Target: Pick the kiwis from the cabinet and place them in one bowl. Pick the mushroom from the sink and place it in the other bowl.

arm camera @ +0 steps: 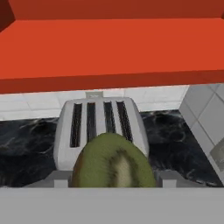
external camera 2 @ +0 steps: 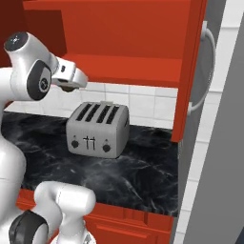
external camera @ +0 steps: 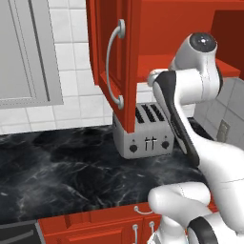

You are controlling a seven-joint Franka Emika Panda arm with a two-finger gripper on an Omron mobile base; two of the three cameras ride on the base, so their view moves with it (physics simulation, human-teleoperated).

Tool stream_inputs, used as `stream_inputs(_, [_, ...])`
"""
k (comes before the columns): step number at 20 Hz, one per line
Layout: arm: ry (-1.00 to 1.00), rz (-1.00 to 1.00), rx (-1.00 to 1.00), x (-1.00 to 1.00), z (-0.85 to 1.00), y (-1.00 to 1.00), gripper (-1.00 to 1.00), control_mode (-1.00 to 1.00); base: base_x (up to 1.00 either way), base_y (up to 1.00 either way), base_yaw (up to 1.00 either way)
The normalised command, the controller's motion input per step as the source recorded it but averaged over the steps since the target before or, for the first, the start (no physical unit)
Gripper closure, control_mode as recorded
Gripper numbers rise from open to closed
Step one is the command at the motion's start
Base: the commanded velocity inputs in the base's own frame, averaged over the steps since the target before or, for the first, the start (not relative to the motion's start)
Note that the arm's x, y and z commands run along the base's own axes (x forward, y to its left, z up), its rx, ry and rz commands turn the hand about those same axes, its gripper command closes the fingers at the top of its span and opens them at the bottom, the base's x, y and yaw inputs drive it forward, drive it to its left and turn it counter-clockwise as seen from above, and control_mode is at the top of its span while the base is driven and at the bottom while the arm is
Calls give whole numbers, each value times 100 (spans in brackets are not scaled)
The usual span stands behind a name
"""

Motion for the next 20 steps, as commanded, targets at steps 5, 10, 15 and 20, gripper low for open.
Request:
stream_inputs(5, [11, -2, 0, -99, -32, 0, 100, -100, 0, 0, 0])
stream_inputs(10, [3, -3, 1, -81, -38, 0, 100, -100, 0, 0, 0])
stream_inputs(15, [4, -3, 0, -61, -48, 0, 100, -100, 0, 0, 0])
stream_inputs(20, [0, 0, 0, -12, -56, 0, 100, -100, 0, 0, 0])
